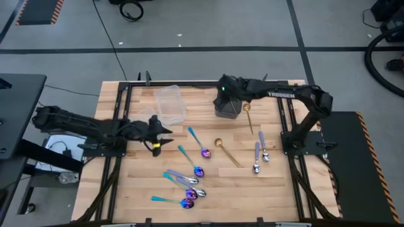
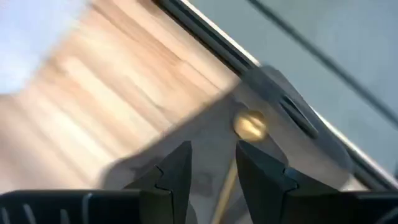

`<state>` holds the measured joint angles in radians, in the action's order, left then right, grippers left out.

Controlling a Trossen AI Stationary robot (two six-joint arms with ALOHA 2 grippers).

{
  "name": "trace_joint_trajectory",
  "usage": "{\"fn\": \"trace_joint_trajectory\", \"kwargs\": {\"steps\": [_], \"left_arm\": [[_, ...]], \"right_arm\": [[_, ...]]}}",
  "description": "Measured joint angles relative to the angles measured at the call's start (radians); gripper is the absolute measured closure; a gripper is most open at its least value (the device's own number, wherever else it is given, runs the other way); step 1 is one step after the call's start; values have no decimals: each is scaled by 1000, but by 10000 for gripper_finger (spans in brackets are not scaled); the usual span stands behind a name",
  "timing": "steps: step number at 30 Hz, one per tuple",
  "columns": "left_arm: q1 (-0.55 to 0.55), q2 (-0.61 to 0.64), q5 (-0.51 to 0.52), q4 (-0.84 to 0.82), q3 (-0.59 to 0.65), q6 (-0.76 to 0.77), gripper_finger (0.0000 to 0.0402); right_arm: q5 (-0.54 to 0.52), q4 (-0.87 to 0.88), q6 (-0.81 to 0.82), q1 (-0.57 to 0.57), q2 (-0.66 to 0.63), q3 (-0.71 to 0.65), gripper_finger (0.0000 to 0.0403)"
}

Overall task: Sort silverware by color (type)
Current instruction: Put the blue spoon into the left transparent bin

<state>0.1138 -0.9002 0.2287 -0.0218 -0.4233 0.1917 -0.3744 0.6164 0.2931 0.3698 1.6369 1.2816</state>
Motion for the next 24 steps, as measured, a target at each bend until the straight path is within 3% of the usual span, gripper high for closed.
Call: {"fn": "trace_joint_trajectory", "kwargs": {"steps": [5,14,19,24], "left_arm": [[64,-105,0,-37,-68,-21,214],[121,-279,0,-78,-202,-20,214],[118,-361,3,-103,-251,3,214],[119,-425,1,-253,-336,24,214]], "right_arm": [[-10,-160,-11,-140,-63,-129,269],[-134,-605,0,-400,-162,-435,270],[-132,-881,2,-516,-149,-560,270],[-135,-1051,20,-611,-98,-635,270]]}}
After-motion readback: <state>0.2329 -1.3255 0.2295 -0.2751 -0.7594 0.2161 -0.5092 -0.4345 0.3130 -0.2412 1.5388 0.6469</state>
